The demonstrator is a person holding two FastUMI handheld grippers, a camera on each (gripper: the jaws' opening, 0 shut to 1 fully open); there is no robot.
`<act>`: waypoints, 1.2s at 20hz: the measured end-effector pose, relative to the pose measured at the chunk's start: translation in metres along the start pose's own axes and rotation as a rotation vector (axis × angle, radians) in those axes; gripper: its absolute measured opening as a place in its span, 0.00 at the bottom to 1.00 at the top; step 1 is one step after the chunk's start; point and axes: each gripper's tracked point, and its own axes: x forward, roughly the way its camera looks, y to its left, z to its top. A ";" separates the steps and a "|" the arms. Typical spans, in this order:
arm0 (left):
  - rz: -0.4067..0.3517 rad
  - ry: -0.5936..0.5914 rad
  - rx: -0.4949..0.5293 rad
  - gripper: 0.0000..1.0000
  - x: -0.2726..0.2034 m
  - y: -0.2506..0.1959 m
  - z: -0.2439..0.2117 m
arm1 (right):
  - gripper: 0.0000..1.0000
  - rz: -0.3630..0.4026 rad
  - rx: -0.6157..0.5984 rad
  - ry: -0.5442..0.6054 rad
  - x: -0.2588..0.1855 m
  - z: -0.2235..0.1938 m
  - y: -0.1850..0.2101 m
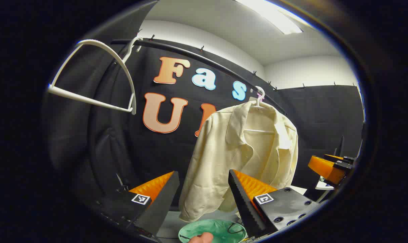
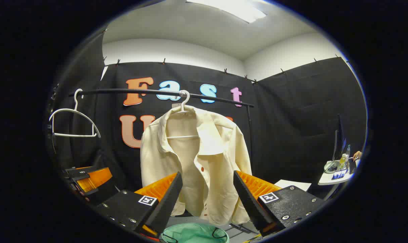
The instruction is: Grasp the clothes on the hanger with both hands and then place them into the laundry hamper below.
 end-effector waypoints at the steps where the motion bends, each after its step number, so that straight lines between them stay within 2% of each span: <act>1: -0.011 0.003 0.002 1.00 0.002 -0.002 0.000 | 0.95 0.002 0.003 -0.005 -0.001 0.000 0.000; 2: -0.024 0.005 0.008 0.96 0.003 -0.005 -0.001 | 0.94 -0.003 0.003 -0.006 -0.003 -0.001 -0.003; 3: -0.023 0.007 0.018 1.00 0.002 -0.006 -0.002 | 0.94 -0.009 0.002 0.001 -0.002 -0.005 -0.006; 5: -0.011 -0.003 0.037 0.96 0.002 -0.008 0.000 | 0.94 -0.001 0.008 0.011 0.000 -0.009 -0.006; 12: -0.007 -0.042 0.091 0.96 0.004 -0.020 0.011 | 0.94 0.023 0.021 0.010 0.016 -0.013 -0.004; 19: -0.007 -0.050 0.076 0.96 0.010 -0.021 0.011 | 0.94 0.043 0.016 -0.002 0.020 -0.013 0.005; 24: -0.002 -0.053 0.076 0.96 0.012 -0.017 0.013 | 0.94 0.025 0.029 0.019 0.021 -0.023 0.002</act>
